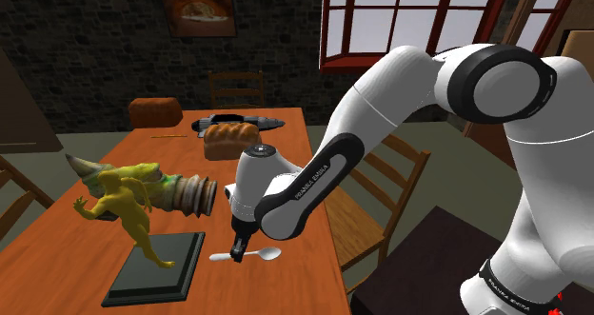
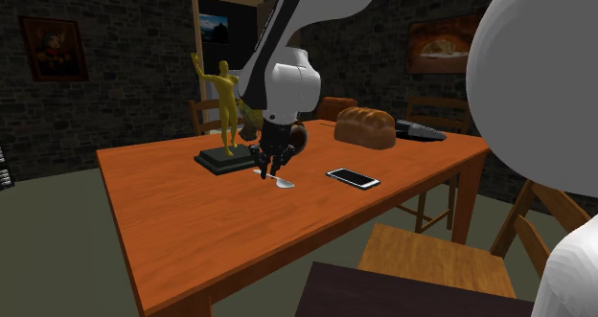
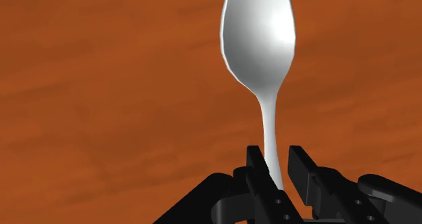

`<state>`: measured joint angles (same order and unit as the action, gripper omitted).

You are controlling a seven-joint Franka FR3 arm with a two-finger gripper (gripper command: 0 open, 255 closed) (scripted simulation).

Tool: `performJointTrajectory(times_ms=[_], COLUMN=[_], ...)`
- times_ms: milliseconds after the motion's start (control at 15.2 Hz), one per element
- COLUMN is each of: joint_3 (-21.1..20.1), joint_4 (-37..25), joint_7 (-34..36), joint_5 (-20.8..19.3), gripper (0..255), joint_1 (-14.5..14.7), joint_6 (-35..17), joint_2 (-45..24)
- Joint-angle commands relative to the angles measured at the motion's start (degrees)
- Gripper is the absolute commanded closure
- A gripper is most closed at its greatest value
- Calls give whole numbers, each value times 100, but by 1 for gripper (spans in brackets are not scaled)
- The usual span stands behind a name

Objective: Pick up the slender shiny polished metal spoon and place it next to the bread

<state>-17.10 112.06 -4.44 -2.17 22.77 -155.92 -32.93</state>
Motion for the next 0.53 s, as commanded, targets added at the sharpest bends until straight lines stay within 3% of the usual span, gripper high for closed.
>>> performJointTrajectory(times_ms=[0,462], joint_3=[0,-98], joint_4=[0,28], joint_7=[0,-21], joint_5=[0,92], gripper=[255,255], joint_1=[0,-81], joint_6=[0,325], joint_2=[0,357])
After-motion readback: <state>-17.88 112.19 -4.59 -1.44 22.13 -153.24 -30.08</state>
